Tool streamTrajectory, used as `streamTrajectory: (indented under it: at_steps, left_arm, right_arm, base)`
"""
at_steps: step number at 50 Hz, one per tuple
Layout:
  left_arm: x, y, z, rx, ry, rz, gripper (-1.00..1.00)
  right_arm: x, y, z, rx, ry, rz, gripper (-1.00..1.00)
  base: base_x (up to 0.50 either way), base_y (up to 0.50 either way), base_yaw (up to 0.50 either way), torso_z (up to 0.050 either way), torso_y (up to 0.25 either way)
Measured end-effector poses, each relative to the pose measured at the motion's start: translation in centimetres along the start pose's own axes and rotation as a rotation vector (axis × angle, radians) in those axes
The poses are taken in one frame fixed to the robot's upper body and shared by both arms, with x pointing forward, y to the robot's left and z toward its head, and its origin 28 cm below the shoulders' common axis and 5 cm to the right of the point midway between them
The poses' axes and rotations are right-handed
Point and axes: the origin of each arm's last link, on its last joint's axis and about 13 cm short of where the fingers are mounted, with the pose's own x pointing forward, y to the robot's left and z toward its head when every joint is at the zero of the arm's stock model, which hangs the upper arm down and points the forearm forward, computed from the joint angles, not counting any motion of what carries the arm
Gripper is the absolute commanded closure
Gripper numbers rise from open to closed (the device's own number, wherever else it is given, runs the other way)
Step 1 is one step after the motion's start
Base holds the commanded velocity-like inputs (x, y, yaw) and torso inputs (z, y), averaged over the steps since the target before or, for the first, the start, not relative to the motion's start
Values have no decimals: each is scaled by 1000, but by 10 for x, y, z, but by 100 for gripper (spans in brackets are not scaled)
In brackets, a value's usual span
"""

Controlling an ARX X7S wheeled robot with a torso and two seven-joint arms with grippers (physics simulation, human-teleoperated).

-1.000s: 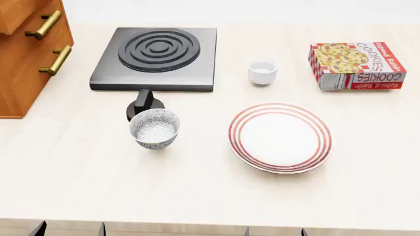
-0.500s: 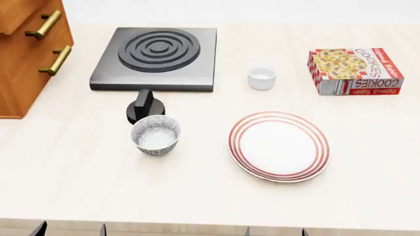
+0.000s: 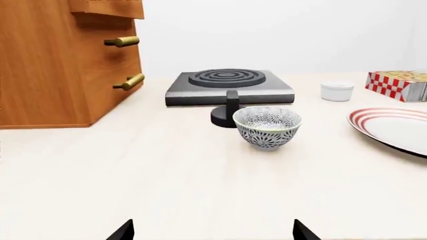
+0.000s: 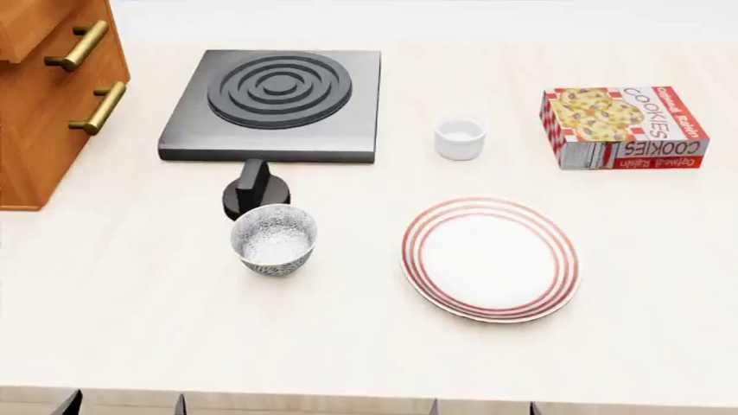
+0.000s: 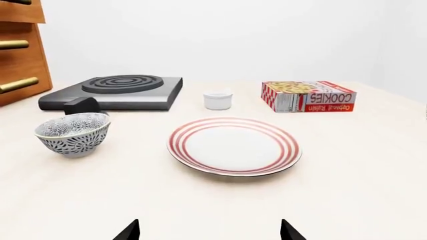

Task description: Pick the akita bowl on the wooden cabinet and place it on the plate.

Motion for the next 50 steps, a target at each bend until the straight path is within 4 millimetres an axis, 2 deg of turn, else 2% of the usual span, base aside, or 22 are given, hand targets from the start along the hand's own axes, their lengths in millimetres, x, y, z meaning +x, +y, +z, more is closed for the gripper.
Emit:
streamTrajectory:
  at_steps: [50]
  left_arm:
    - [0, 0, 0, -16, 7, 3, -100]
  right_arm:
    - [-1, 0, 0, -6, 4, 3, -100]
  base:
    - [0, 0, 0, 50, 0]
